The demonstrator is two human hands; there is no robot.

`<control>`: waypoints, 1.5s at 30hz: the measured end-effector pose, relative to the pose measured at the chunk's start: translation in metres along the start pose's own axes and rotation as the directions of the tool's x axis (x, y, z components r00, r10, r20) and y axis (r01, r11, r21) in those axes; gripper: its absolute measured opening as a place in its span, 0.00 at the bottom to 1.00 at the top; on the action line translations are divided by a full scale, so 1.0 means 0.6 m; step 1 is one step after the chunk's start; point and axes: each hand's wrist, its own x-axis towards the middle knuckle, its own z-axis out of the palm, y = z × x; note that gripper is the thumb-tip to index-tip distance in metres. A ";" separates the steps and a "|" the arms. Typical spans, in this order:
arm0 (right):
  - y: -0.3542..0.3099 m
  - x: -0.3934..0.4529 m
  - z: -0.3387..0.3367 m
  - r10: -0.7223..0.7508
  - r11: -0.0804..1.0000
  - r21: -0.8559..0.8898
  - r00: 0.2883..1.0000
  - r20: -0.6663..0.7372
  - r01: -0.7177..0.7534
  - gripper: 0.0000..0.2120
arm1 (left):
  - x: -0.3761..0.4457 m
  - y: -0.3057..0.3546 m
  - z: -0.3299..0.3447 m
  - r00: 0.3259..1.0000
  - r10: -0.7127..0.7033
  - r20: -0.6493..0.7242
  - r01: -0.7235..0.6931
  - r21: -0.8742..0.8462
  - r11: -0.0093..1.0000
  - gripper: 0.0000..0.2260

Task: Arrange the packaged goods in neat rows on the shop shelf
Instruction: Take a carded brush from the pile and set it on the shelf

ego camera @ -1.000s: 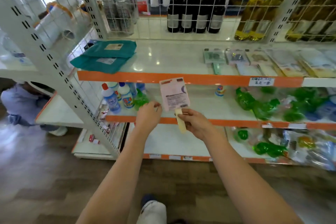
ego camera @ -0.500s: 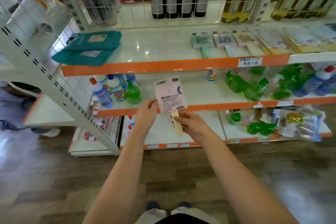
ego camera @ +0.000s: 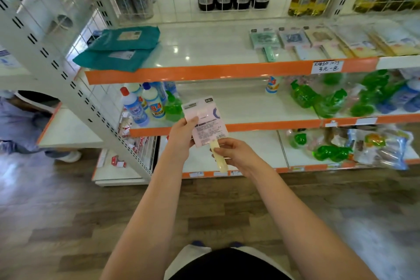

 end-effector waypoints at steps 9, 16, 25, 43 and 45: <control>-0.001 0.009 0.038 -0.207 0.713 -0.698 0.970 -0.128 0.060 0.20 | 0.006 0.005 -0.001 0.986 0.061 -0.157 -0.055 0.048 0.997 0.05; -0.002 0.008 0.034 -0.164 0.758 -0.651 0.978 -0.127 0.042 0.20 | 0.004 0.007 0.001 0.994 0.060 -0.096 -0.057 0.037 0.998 0.10; -0.038 -0.015 0.023 -0.024 0.979 -0.195 0.983 0.182 0.060 0.09 | 0.019 -0.013 -0.010 0.988 -0.143 0.063 0.147 -0.060 0.987 0.17; -0.027 -0.040 -0.067 -0.028 0.988 -0.155 0.993 -0.111 0.011 0.08 | 0.045 0.023 0.033 0.963 -0.094 0.254 0.069 0.104 0.992 0.09; -0.011 -0.041 -0.089 -0.031 0.958 -0.284 0.968 -0.249 -0.043 0.09 | 0.050 0.012 0.044 0.951 -0.119 0.286 0.077 0.155 0.985 0.09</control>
